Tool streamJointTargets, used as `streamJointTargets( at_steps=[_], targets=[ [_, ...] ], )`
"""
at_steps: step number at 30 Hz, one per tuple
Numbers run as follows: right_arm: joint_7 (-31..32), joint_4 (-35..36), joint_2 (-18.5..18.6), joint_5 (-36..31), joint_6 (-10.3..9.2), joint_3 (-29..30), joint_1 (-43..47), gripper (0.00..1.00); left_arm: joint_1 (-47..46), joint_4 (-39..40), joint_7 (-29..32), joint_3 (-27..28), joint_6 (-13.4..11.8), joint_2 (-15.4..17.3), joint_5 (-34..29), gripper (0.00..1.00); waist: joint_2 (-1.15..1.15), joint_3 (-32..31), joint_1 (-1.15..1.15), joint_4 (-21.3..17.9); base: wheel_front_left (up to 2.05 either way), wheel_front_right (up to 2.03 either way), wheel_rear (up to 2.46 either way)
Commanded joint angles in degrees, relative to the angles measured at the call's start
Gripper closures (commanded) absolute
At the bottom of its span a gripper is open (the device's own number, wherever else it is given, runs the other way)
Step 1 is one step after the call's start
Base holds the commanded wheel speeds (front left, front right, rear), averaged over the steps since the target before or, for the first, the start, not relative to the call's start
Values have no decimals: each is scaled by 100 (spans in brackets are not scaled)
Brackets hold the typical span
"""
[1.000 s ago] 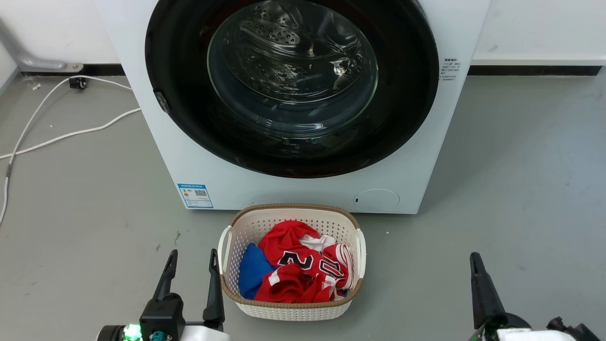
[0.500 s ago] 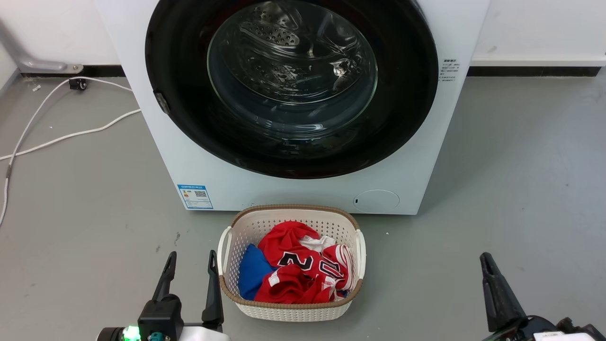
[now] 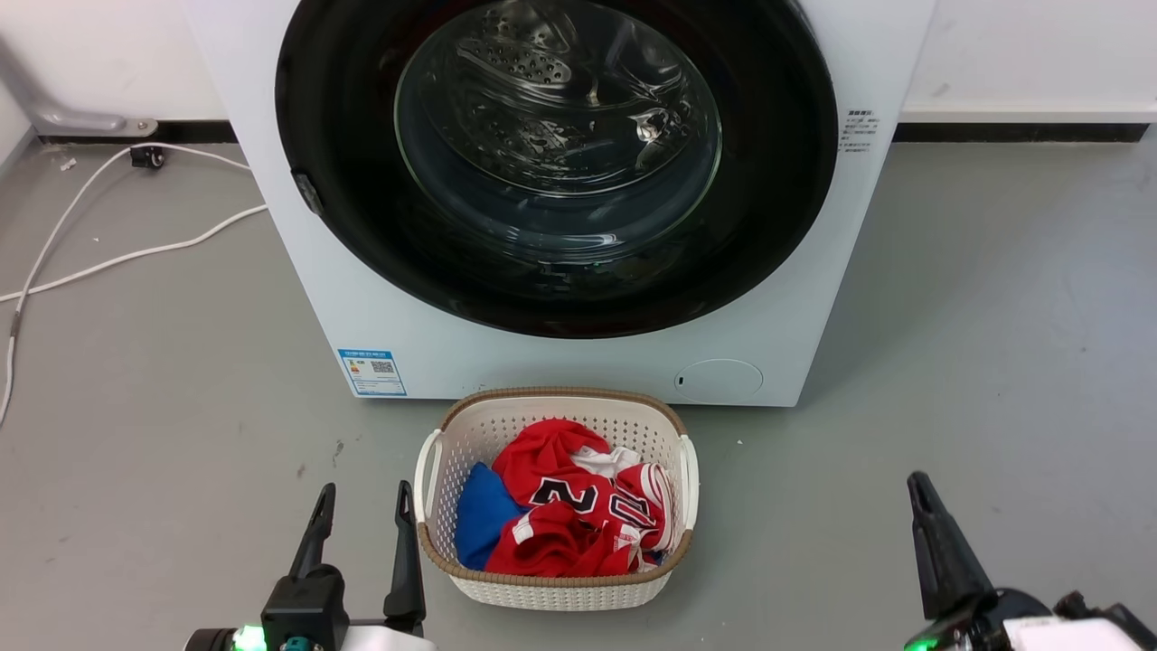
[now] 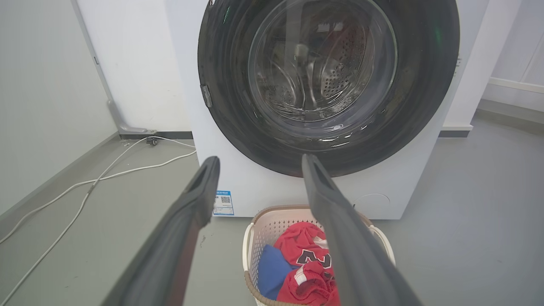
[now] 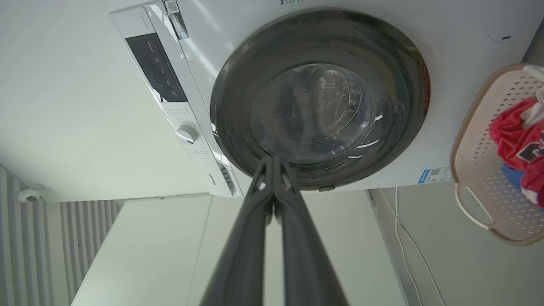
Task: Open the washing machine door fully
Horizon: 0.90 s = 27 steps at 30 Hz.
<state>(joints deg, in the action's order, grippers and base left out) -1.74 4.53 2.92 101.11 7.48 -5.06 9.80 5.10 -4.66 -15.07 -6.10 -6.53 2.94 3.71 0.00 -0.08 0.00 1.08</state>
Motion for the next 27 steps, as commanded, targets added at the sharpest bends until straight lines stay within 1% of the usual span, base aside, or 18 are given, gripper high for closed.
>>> streamJointTargets(
  at_steps=[1,5,10,16,19,21,27],
  targets=[
    [-11,-37,-8,-10,2,9,-150,100,12,10,-16,16,5,-7,2,0,0,15,0,-6,0,0,0],
    [-53,-310,-7,24,2,180,-551,100,-37,15,-16,13,26,-7,-2,0,0,91,0,-2,0,0,0],
    [-88,-738,-8,-71,2,431,-1348,100,-172,56,-16,29,77,-6,-45,0,0,321,0,72,0,0,0],
    [-32,-1240,41,-275,2,1023,-2515,100,-461,213,-15,106,138,-8,-84,0,0,840,0,210,0,0,0],
    [28,-1497,215,-390,2,1333,-3153,100,-644,294,-15,145,183,-7,-103,0,0,1173,0,303,0,0,0],
    [95,-1685,402,-465,2,1508,-3570,100,-781,348,-15,176,199,-7,-121,0,0,1403,0,363,0,0,0],
    [281,-2303,962,-685,2,1777,-4724,100,-1099,470,-16,223,260,-8,-146,0,0,2015,0,464,0,0,0]
  ],
)
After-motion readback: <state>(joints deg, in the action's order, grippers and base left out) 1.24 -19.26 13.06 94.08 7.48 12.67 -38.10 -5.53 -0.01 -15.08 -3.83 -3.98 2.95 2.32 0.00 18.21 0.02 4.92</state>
